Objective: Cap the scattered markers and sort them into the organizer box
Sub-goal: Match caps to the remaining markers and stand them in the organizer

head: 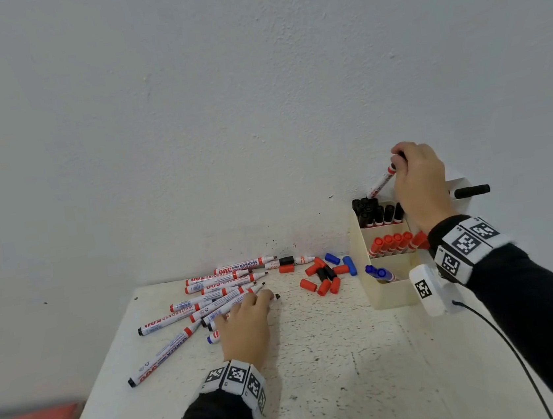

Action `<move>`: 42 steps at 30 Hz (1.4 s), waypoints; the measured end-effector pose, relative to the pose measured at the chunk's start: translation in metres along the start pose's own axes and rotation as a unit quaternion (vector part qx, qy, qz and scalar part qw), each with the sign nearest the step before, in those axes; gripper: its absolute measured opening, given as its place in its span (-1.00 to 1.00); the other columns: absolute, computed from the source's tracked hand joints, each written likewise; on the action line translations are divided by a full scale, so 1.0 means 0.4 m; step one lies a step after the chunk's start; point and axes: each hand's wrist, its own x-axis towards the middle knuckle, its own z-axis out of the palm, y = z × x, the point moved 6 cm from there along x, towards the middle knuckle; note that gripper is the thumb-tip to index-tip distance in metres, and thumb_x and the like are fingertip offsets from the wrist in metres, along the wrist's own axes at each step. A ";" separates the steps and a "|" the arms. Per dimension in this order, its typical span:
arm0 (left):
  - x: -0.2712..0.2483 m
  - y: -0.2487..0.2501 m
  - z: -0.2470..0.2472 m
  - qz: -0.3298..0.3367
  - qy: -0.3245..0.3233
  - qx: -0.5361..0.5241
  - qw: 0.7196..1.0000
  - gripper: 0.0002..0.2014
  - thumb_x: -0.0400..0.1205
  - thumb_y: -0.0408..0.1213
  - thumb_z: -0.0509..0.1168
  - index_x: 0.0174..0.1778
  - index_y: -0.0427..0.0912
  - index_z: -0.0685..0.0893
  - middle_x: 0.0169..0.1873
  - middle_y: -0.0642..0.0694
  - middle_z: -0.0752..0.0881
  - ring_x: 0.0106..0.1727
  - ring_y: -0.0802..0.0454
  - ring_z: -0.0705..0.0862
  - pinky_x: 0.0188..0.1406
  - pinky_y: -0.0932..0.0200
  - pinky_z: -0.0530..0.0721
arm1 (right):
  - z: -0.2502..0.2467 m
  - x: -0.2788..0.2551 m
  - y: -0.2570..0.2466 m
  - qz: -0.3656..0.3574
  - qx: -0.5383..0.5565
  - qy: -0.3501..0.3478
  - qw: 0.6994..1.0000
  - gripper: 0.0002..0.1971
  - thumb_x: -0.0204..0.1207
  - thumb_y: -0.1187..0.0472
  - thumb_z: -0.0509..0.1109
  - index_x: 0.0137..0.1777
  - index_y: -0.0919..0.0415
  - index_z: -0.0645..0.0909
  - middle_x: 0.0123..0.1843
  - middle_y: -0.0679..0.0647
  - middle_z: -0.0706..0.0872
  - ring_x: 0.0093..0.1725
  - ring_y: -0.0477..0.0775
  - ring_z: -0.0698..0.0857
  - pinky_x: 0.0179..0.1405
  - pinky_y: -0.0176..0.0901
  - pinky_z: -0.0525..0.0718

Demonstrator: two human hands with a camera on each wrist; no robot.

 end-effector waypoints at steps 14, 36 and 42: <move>0.012 -0.008 0.031 0.003 -0.053 -0.023 0.998 -0.64 0.74 -0.24 0.05 0.46 0.11 0.33 0.44 0.05 0.44 0.43 0.00 0.45 0.47 -0.16 0.31 | 0.052 0.008 0.046 0.027 -0.028 -0.067 0.997 -0.80 0.64 0.35 0.16 0.21 0.39 0.48 0.06 0.37 0.61 0.02 0.30 0.61 0.00 0.10 0.58; 0.012 0.000 0.021 0.051 0.010 -0.026 0.998 -0.66 0.77 -0.09 -0.11 0.46 0.19 0.30 0.35 0.11 0.51 0.34 0.06 0.52 0.43 -0.04 0.35 | 0.134 -0.012 0.070 0.081 -0.271 -0.228 0.932 -0.81 0.60 0.39 0.19 0.07 0.44 0.60 0.10 0.36 0.66 0.11 0.33 0.64 0.05 0.03 0.59; 0.012 0.003 0.020 0.064 0.016 -0.059 0.996 -0.64 0.76 -0.03 -0.12 0.48 0.19 0.30 0.25 0.08 0.52 0.20 0.10 0.57 0.24 0.06 0.54 | 0.141 -0.040 0.053 0.132 -0.239 -0.288 0.918 -0.72 0.66 0.34 0.09 0.24 0.37 0.55 0.25 0.23 0.66 0.26 0.18 0.62 0.23 -0.12 0.51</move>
